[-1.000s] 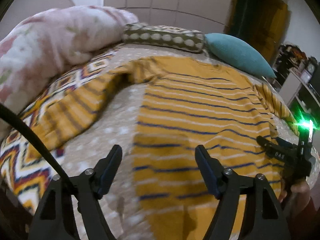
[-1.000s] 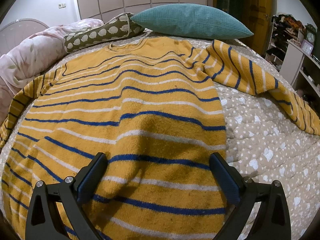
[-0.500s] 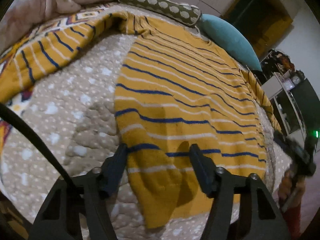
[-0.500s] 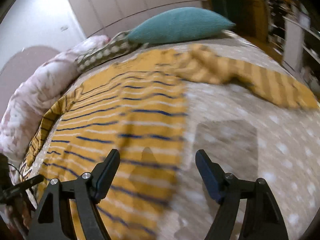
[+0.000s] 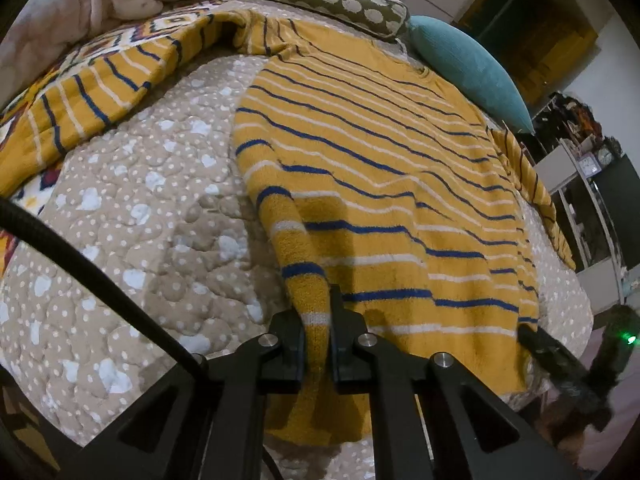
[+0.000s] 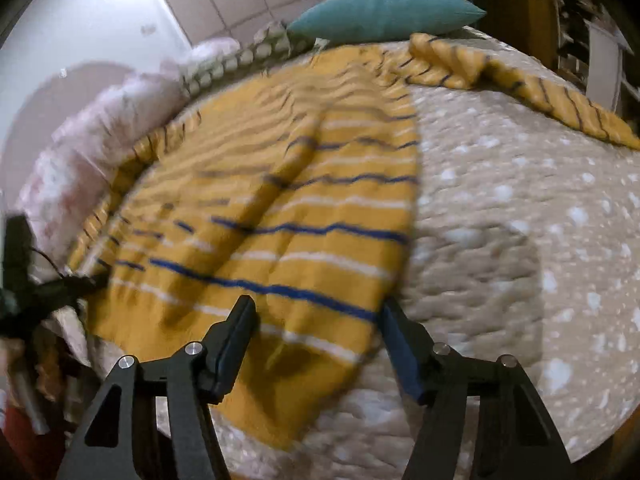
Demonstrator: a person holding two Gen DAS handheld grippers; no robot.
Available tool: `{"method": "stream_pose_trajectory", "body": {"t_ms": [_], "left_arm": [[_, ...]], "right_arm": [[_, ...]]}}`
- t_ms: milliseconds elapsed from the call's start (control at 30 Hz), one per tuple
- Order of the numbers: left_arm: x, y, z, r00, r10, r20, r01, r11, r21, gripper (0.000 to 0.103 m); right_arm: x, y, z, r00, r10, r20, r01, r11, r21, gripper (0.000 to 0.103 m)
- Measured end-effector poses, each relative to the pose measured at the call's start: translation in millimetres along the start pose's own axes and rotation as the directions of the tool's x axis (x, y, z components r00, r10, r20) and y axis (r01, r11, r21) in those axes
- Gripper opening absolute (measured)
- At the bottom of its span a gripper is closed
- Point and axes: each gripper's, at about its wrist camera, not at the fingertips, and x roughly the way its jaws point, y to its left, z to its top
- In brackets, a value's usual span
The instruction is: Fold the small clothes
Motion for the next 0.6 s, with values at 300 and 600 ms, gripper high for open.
{"method": "stream_pose_trajectory", "body": {"t_ms": [300, 600], "left_arm": [[-49.5, 10.2, -14.6, 0.999, 0.017, 0.041, -0.016, 0.999, -0.036, 0.008], [-59.3, 21.9, -62.3, 0.999, 0.045, 0.018, -0.045, 0.999, -0.026, 0.012]], "right_arm": [[-19.0, -5.7, 6.8, 0.996, 0.073, -0.047, -0.072, 0.997, 0.036, 0.011], [-48.9, -13.9, -40.9, 0.992, 0.089, -0.085, -0.088, 0.996, 0.018, 0.013]]}}
